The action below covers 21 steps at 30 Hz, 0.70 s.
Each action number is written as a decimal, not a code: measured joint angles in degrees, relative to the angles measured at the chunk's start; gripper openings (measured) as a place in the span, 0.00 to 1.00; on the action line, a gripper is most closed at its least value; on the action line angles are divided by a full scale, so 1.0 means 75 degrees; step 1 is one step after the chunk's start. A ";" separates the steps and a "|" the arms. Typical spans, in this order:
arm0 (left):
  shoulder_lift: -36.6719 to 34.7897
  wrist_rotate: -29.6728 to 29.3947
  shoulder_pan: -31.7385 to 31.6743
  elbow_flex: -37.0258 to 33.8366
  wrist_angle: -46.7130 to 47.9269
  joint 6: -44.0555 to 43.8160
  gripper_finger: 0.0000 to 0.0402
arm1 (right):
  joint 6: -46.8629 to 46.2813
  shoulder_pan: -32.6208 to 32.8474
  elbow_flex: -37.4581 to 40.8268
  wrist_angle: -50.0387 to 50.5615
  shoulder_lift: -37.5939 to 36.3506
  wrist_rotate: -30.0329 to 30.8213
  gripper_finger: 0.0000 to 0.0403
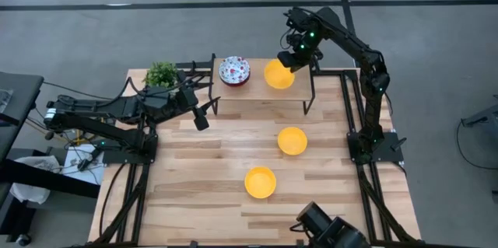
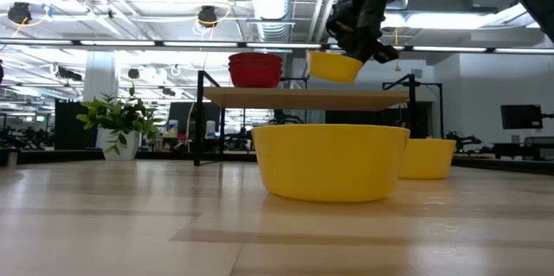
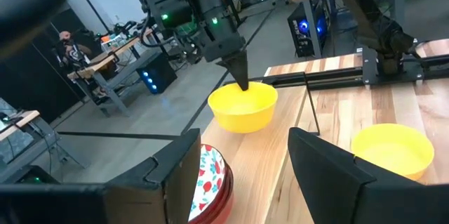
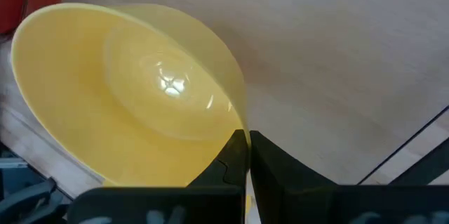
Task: Pick & Place Mini bowls
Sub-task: Put the left yellow bowl on the shelf
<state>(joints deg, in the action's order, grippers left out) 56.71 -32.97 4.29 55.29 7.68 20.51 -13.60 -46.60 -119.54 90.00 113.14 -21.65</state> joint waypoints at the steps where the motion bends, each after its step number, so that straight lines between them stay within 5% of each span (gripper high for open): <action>1: 0.0000 0.0000 0.0000 0.0000 0.0003 0.0000 0.53 | 0.0001 -0.0022 0.0003 0.0003 0.0000 0.0003 0.00; 21: 0.0000 0.0000 0.0000 0.0000 -0.0029 0.0022 0.53 | 0.0052 -0.0351 0.0612 0.0009 0.0073 0.0099 0.00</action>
<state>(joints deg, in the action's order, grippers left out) 56.71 -32.97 4.29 55.29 7.46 20.68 -13.21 -49.23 -114.96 90.06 113.69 -20.91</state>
